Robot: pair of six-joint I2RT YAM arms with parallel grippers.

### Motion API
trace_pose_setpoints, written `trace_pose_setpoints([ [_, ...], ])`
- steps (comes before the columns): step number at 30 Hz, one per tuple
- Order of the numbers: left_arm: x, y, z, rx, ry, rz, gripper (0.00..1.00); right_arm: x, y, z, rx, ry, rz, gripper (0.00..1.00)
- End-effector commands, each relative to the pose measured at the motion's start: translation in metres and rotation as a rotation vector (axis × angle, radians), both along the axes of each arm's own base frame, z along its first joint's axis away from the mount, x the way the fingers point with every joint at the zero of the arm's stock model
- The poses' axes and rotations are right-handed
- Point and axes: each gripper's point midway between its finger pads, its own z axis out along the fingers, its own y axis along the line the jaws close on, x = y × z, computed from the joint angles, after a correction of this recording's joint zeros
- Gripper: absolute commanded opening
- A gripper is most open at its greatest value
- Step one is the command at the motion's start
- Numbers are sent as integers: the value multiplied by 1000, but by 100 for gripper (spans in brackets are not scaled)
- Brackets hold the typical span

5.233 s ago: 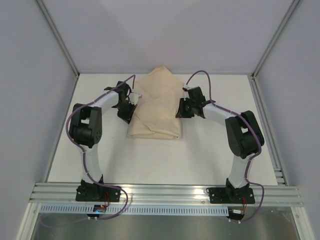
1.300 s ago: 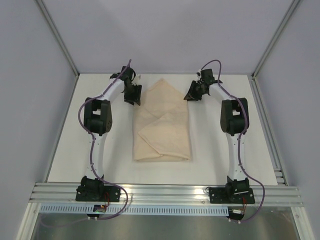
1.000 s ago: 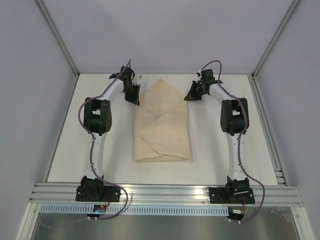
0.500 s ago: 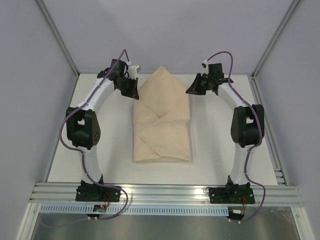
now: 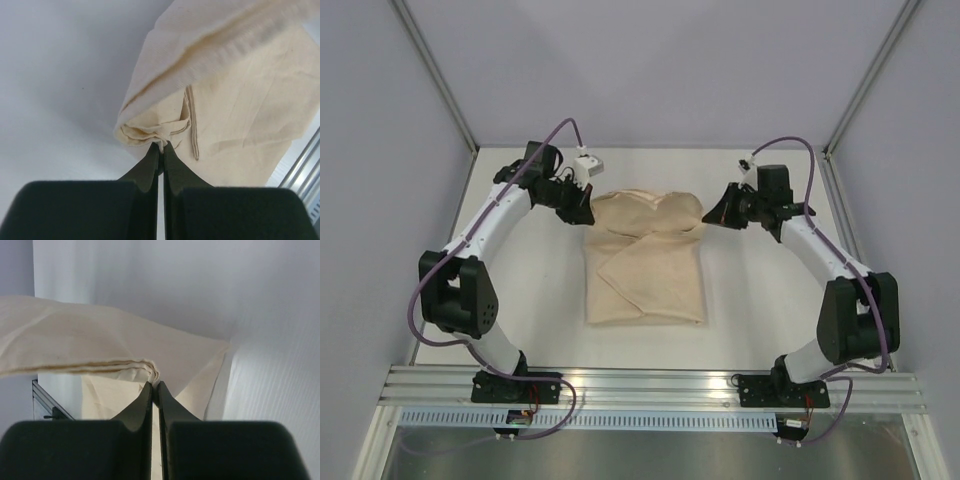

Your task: Prepare the surgical pack

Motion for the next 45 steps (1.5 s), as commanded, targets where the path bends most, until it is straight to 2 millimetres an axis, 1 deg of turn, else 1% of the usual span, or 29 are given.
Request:
trace_pose_setpoints([
  [1,-32,-2,10,-29,-71,-193,0,-34,3,0,15,-15,12,1],
  [2,-42,-1,2,-29,-55,-218,0,-43,5,5,19,-36,19,1],
  [3,-46,-1,-2,-31,-54,-236,0,-59,2,-16,-3,4,12,0],
  [4,-50,0,-4,-22,-81,-272,0,-67,2,-22,-11,9,13,1],
  [5,-57,3,-16,-10,-62,-286,0,-75,3,-28,-19,16,16,0],
  [6,-61,4,-21,-1,-62,-300,3,-82,1,-31,-33,8,6,0],
  [7,-65,6,-26,8,-56,-321,5,-95,-2,-49,-51,47,0,1],
  [9,-74,8,-39,19,-47,-364,7,-107,-3,-62,-79,63,-12,12],
  [10,-78,8,-44,20,-34,-378,8,-115,-5,-72,-90,87,-11,25],
  [12,-83,9,-55,39,-31,-413,9,-123,-11,-80,-118,124,-30,36],
  [14,-86,11,-66,73,-26,-433,10,-131,-19,-78,-152,139,-52,41],
  [16,-85,11,-71,100,-33,-441,10,-135,-29,-68,-184,112,-93,43],
  [18,-84,10,-73,100,-34,-434,10,-134,-38,-56,-213,72,-144,43],
  [19,-83,9,-72,98,-40,-432,10,-141,-39,-45,-208,47,-162,44],
  [21,-83,9,-70,94,-41,-423,10,-147,-39,-38,-214,14,-186,46],
  [23,-83,8,-70,93,-46,-421,10,-159,-22,-22,-149,-42,-158,51],
  [24,-83,9,-69,93,-46,-419,10,-167,-15,-28,-120,-31,-134,54],
  [25,-84,8,-69,91,-44,-421,9,-171,2,-21,-66,-63,-94,57],
  [26,-84,9,-69,91,-45,-420,9,-175,12,-19,-1,-45,-100,59],
  [27,-84,8,-69,90,-48,-423,10,-182,19,-32,19,-14,-87,61],
  [28,-84,8,-69,90,-46,-421,10,-182,36,-22,79,-49,-54,66],
  [30,-84,8,-69,92,-46,-420,10,-181,50,-33,106,6,-61,68],
  [31,-85,8,-69,92,-43,-418,10,-179,62,-29,133,-8,-38,68],
  [34,-85,8,-67,87,-46,-416,10,-174,82,-33,171,22,-15,68],
  [39,-84,8,-67,87,-55,-413,10,-157,87,-32,184,-18,-59,69],
  [40,-85,8,-68,87,-53,-414,10,-154,89,-36,170,-18,-57,68],
  [41,-84,8,-67,87,-56,-413,10,-150,92,-33,173,-23,-56,68],
  [43,-84,9,-67,91,-59,-413,10,-147,98,-33,176,-16,-37,63],
  [45,-85,9,-66,94,-58,-415,10,-144,103,-31,178,-14,-24,54],
])
